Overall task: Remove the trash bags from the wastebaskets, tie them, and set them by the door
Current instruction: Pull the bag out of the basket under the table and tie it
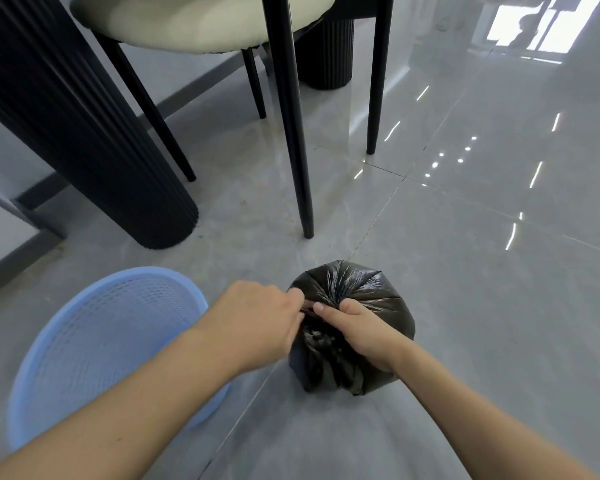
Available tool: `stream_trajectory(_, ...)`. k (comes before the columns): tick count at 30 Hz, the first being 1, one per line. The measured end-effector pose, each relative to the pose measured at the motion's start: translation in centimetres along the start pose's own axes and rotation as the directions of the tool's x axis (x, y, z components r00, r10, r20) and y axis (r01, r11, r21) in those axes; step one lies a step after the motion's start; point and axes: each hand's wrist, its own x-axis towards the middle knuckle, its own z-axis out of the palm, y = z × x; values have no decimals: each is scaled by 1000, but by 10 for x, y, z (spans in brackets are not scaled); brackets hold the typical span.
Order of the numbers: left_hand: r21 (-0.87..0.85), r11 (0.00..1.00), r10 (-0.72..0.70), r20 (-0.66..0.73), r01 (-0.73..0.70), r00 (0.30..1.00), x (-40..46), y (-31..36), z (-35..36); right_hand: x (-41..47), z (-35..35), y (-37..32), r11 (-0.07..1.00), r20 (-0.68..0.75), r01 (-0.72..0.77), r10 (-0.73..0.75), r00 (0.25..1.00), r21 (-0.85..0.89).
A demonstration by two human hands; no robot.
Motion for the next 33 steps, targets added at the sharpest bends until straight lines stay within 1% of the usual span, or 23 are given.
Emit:
stream_trajectory(4, -83, 996, 8, -84, -15, 996, 3, -27, -2, 2, -1, -2, 994, -39, -93, 96, 995, 59)
stream_trajectory(6, -84, 995, 33, -154, -46, 988, 7, -36, 1, 1, -4, -4, 969, 10, -206, 206, 978, 138)
stream_trajectory(7, -89, 994, 40, -182, -57, 982, 10, -39, 3, 0, -5, -8, 962, 54, -230, 225, 973, 144)
stream_trajectory(8, -112, 992, 40, -196, -62, 980, 14, -41, 6, 0, -5, -11, 969, 90, -232, 225, 970, 85)
stream_trajectory(9, -158, 985, 33, -203, -66, 979, 18, -43, 9, 0, -6, -16, 973, 125, -229, 229, 965, -17)
stream_trajectory(11, -313, 948, -2, -191, -59, 982, 26, -45, 14, 3, -10, -26, 954, 169, -234, 265, 949, -186)
stream_trajectory(12, -412, 910, -31, -176, -45, 984, 29, -44, 14, 5, -10, -32, 931, 163, -243, 294, 942, -273)
stream_trajectory(14, -606, 796, -99, -132, -2, 986, 34, -40, 9, 9, -11, -43, 881, 139, -211, 293, 946, -423)
stream_trajectory(16, -728, 685, -150, -94, 34, 984, 37, -37, 3, 11, -14, -52, 778, 85, -184, 290, 953, -600)
stream_trajectory(17, -755, 654, -158, -75, 48, 985, 38, -36, 1, 11, -14, -58, 717, 79, -166, 295, 952, -677)
stream_trajectory(18, -775, 629, -159, -57, 57, 986, 40, -35, -1, 8, -13, -64, 671, 84, -159, 314, 946, -724)
stream_trajectory(19, -805, 589, -164, -41, 64, 986, 42, -35, -1, 7, -13, -70, 648, 101, -152, 336, 936, -746)
stream_trajectory(21, -881, 470, -203, -48, 55, 978, 49, -35, 2, 5, -11, -79, 631, 145, -113, 343, 928, -767)
stream_trajectory(22, -908, 416, -241, -61, 46, 969, 54, -34, 6, 5, -11, -83, 596, 145, -84, 326, 934, -799)
stream_trajectory(23, -932, 359, -278, -63, 43, 959, 57, -31, 10, 4, -10, -86, 526, 126, -57, 306, 944, -849)
stream_trajectory(25, -972, 230, -336, -37, 44, 941, 62, -22, 19, 2, -6, -91, 322, 83, 6, 227, 970, -947)
stream_trajectory(26, -983, 175, -365, -13, 55, 931, 63, -17, 24, -1, -1, -96, 213, 83, 46, 168, 982, -976)
stream_trajectory(27, -988, 141, -389, 9, 69, 921, 65, -13, 30, -5, 3, -100, 90, 91, 82, 105, 990, -993)
stream_trajectory(29, -993, 79, -433, 41, 83, 901, 66, -6, 36, -13, 8, -104, -149, 116, 104, -75, 990, -983)
stream_trajectory(30, -996, 50, -457, 44, 74, 889, 67, -2, 37, -16, 7, -102, -233, 153, 110, -176, 973, -966)
stream_trajectory(31, -998, 27, -485, 42, 63, 874, 68, 1, 38, -20, 7, -100, -308, 214, 121, -288, 933, -944)
stream_trajectory(32, -998, 10, -506, 51, 65, 861, 68, 2, 37, -22, 5, -98, -384, 281, 117, -404, 870, -916)
stream_trajectory(33, -998, -9, -522, 55, 59, 851, 69, 2, 38, -24, 1, -93, -403, 312, 107, -487, 815, -909)
